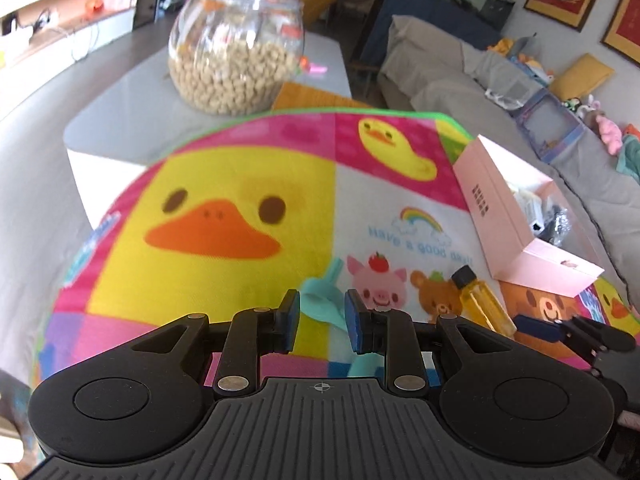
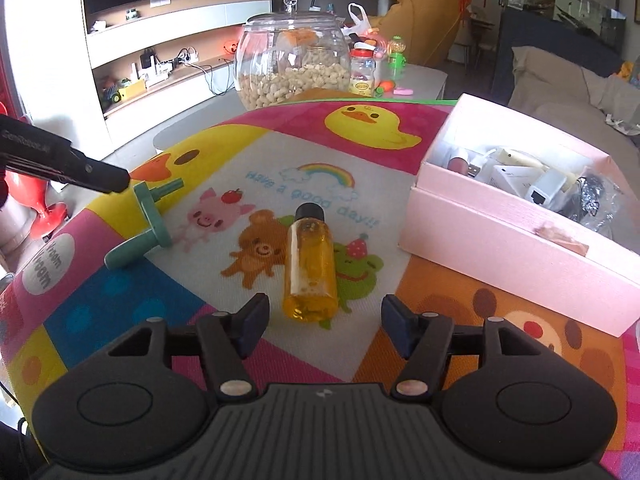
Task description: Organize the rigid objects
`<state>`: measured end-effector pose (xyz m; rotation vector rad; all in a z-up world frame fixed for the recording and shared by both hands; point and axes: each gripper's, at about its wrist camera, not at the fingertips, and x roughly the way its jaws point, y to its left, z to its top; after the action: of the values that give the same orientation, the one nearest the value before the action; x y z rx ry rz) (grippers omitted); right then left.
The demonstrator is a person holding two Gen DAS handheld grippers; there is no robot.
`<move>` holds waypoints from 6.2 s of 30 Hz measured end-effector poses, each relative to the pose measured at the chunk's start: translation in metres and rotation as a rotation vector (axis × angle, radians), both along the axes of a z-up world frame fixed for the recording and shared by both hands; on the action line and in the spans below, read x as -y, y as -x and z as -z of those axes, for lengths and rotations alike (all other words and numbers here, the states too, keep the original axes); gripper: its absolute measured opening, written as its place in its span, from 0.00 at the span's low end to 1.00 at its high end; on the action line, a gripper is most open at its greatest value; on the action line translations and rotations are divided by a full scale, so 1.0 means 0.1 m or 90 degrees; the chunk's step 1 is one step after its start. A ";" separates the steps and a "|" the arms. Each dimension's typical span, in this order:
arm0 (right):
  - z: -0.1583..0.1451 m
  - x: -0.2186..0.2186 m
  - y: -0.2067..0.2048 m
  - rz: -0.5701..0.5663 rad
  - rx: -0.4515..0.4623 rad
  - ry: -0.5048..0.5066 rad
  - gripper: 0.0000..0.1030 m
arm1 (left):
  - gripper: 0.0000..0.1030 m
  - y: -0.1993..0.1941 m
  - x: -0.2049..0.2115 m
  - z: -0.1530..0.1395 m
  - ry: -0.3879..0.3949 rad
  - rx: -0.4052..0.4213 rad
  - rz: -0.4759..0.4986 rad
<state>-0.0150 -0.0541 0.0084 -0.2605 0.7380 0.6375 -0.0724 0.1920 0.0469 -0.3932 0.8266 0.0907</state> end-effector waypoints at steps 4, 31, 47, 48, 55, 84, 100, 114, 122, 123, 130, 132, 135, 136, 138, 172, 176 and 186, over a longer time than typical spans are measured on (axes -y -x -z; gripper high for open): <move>0.04 0.12 0.04 0.024 0.012 -0.008 0.68 | 0.32 -0.22 0.14 0.12 -0.002 0.001 -0.003; 0.09 0.07 0.00 -0.003 -0.018 -0.003 1.00 | 0.52 -0.48 0.83 0.26 -0.150 0.028 0.190; 0.07 0.06 -0.04 0.000 -0.010 -0.011 0.92 | 0.46 -0.35 0.84 0.30 -0.173 0.063 0.175; 0.06 0.02 -0.08 0.001 -0.009 -0.010 0.87 | 0.46 -0.32 0.84 0.30 -0.178 0.064 0.180; -0.02 -0.34 -0.38 -0.014 -0.018 0.006 0.46 | 0.47 -0.21 0.81 0.31 -0.168 0.062 0.185; -0.63 1.31 0.53 0.171 0.079 -0.088 0.27 | 0.46 -0.39 1.65 -1.24 -0.121 0.306 0.333; -0.39 1.54 0.37 0.217 0.034 -0.103 0.27 | 0.46 -1.28 1.55 -0.79 -0.006 0.223 0.269; -1.17 1.42 -0.01 0.210 0.085 -0.151 0.18 | 0.45 -0.55 1.36 -0.38 -0.039 0.185 0.278; -1.82 1.03 -0.60 0.185 0.142 -0.185 0.18 | 0.45 -0.50 1.43 -0.13 -0.060 0.151 0.303; -1.86 0.97 -0.71 0.183 0.141 -0.194 0.18 | 0.45 -0.50 1.41 -0.10 -0.058 0.145 0.299; -1.62 0.75 -1.17 0.267 0.160 -0.131 0.27 | 0.46 -0.46 1.19 -0.04 -0.088 0.117 0.255; -1.47 0.84 -1.13 0.271 0.134 -0.126 0.30 | 0.46 -0.47 1.17 0.01 -0.096 0.109 0.250; -1.26 1.02 -0.94 0.273 0.106 -0.118 0.39 | 0.46 -0.47 1.22 0.05 -0.114 0.096 0.253; -1.18 1.09 -0.85 0.271 0.094 -0.113 0.41 | 0.46 -0.46 1.25 0.07 -0.130 0.092 0.258; -1.04 1.21 -0.67 0.262 0.073 -0.109 0.47 | 0.46 -0.43 1.34 0.10 -0.175 0.087 0.267; 0.24 1.13 -0.33 0.353 0.037 -0.016 1.00 | 0.79 -0.52 1.94 0.46 -0.204 0.111 0.145; 0.24 1.14 -0.32 0.361 0.039 -0.020 1.00 | 0.79 -0.53 1.94 0.46 -0.202 0.111 0.142; 0.25 1.12 -0.32 0.364 0.044 -0.015 1.00 | 0.79 -0.52 1.95 0.46 -0.205 0.112 0.142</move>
<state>0.0167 -0.1659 -0.0168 -0.0417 0.6959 0.0934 -0.0200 -0.0028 0.0008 -0.0044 0.6633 -0.0184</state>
